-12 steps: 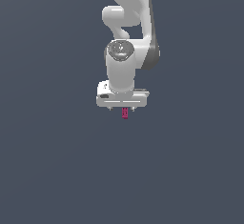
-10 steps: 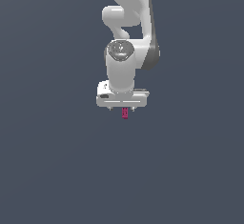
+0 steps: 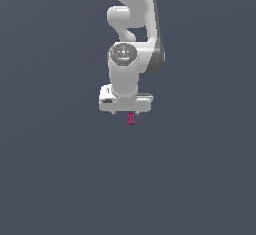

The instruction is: Pick up the object and move it to a goal position.

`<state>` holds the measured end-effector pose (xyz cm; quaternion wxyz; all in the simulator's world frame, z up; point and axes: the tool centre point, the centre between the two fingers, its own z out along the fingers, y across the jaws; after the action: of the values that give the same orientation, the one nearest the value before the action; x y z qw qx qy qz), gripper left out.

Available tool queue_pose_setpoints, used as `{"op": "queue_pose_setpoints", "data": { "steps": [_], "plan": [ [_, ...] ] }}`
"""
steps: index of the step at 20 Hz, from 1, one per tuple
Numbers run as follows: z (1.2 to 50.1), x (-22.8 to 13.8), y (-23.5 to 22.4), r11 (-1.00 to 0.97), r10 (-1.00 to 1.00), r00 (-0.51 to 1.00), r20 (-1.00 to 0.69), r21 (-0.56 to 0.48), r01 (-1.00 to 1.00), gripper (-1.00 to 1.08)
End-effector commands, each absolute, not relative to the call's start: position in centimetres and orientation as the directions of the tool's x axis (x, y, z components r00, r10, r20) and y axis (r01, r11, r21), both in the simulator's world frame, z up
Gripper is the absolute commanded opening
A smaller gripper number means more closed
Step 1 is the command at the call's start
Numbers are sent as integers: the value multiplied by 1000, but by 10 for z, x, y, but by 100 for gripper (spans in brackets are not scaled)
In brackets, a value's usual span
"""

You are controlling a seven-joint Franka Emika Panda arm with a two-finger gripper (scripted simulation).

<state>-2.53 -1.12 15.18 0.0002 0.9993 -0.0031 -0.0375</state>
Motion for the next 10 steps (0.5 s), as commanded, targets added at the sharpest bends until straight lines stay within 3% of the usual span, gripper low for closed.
{"op": "queue_pose_setpoints", "data": {
  "steps": [1,10],
  "plan": [
    [152,-26,-11,-1000,-5,997,-76,1,-5,100],
    [144,-29,-9,-1000,-7,998,-70,1,-7,100]
  ]
}}
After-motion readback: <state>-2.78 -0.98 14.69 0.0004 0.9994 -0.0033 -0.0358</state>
